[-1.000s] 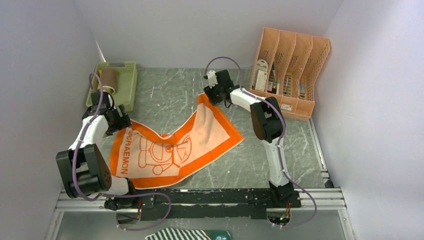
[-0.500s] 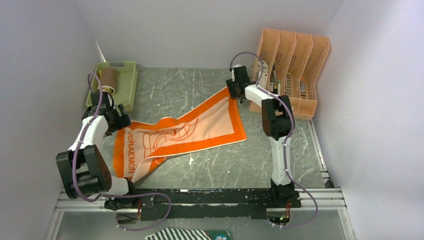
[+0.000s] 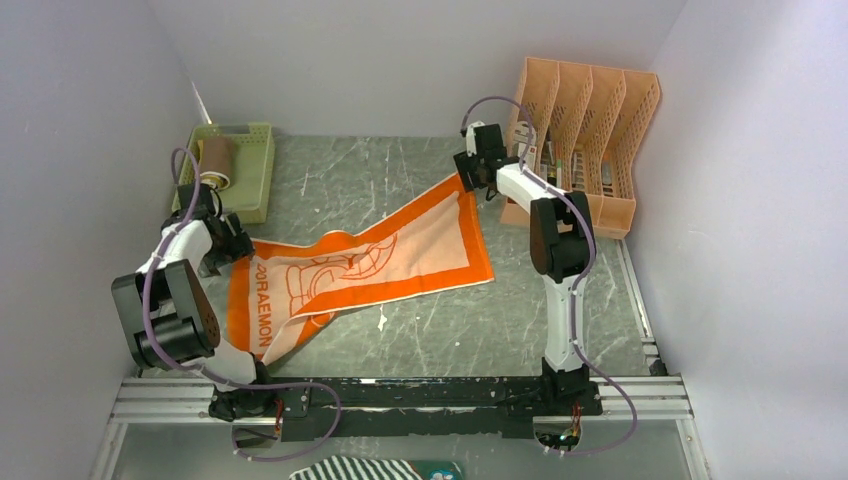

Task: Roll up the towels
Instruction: Flatten out the towel at the center of the board.

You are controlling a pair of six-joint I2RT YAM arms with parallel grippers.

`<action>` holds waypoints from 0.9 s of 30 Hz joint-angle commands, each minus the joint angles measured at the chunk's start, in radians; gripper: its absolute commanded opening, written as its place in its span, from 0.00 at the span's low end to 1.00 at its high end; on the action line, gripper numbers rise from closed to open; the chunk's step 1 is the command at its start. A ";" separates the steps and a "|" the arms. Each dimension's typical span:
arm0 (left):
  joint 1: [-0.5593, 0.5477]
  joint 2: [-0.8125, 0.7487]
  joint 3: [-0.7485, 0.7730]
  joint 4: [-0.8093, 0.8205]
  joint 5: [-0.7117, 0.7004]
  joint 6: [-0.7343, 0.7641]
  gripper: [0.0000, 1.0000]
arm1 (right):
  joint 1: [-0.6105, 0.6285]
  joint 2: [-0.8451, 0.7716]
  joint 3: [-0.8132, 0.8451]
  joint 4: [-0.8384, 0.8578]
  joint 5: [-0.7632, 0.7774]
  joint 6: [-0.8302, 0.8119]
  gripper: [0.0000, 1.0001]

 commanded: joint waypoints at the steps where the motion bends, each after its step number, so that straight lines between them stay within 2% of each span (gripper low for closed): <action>1: 0.048 0.049 0.098 0.039 0.022 0.059 0.84 | -0.010 -0.028 0.079 -0.030 -0.125 -0.012 0.66; 6: 0.049 0.131 0.184 0.041 0.008 0.091 0.82 | -0.009 -0.039 0.050 -0.015 -0.212 -0.004 0.65; 10: 0.048 0.126 0.177 0.067 0.017 0.092 0.81 | 0.017 -0.120 -0.080 0.082 -0.345 0.026 0.64; 16: 0.051 0.060 0.127 0.103 0.025 0.066 0.81 | 0.204 -0.235 -0.217 0.151 -0.274 0.087 0.61; 19: 0.051 0.027 0.113 0.109 0.011 0.053 0.81 | 0.290 -0.319 -0.302 0.212 -0.229 0.173 0.60; 23: 0.051 -0.019 0.094 0.121 0.004 0.034 0.81 | 0.337 -0.404 -0.420 0.314 -0.350 0.302 0.57; 27: 0.050 -0.045 0.090 0.126 0.021 0.024 0.81 | 0.377 -0.357 -0.397 0.304 -0.362 0.320 0.57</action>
